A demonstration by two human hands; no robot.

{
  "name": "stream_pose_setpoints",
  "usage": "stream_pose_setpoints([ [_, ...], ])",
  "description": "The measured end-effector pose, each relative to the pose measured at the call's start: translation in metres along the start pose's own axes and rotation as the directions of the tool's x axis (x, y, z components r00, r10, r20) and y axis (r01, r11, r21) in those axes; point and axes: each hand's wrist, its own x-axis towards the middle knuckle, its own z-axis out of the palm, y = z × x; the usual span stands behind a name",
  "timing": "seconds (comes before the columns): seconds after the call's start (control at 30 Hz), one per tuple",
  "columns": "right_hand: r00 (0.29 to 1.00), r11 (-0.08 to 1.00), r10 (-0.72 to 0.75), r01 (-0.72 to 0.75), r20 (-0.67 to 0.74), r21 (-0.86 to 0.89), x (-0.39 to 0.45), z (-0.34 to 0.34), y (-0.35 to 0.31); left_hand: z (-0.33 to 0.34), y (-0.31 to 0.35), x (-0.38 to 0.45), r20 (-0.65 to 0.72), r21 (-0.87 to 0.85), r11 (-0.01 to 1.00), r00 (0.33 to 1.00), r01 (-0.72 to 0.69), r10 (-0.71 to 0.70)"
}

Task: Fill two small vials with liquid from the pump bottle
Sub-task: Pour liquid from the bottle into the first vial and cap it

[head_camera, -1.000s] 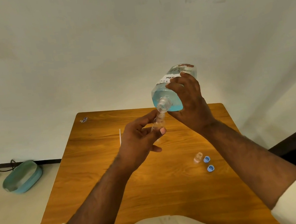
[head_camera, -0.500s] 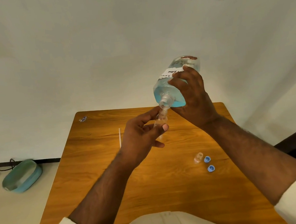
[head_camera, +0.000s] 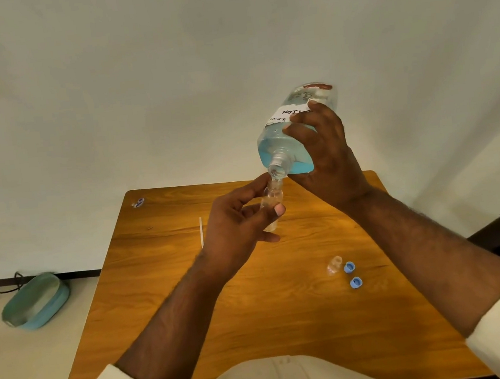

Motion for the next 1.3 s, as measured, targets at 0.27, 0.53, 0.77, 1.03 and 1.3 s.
stream_pose_setpoints([
  [0.27,1.0,1.0,0.01,-0.01,0.003,0.011,0.0001,-0.0035,-0.0007,0.0004,0.0003,0.0017,0.012,-0.015,1.0,1.0,0.007,-0.007],
  [0.53,1.0,1.0,-0.001,0.001,0.005,0.012,0.0048,-0.0066,-0.0025,0.0012,0.0009,0.0022,0.004,-0.044,0.999,1.0,0.003,-0.003],
  [0.77,1.0,1.0,0.012,-0.012,-0.003,0.016,0.0021,-0.0036,-0.0033,0.0006,0.0008,0.0003,-0.006,-0.047,0.999,1.0,-0.002,0.002],
  [1.03,1.0,1.0,-0.008,0.008,-0.009,0.003,0.0018,-0.0049,-0.0049,0.0006,0.0014,-0.0023,-0.008,-0.051,0.999,1.0,0.0,0.0],
  [1.3,1.0,1.0,-0.014,0.014,-0.009,-0.005,0.0029,-0.0051,-0.0035,0.0032,0.0019,-0.0016,-0.015,-0.075,0.997,1.0,-0.001,0.0],
])
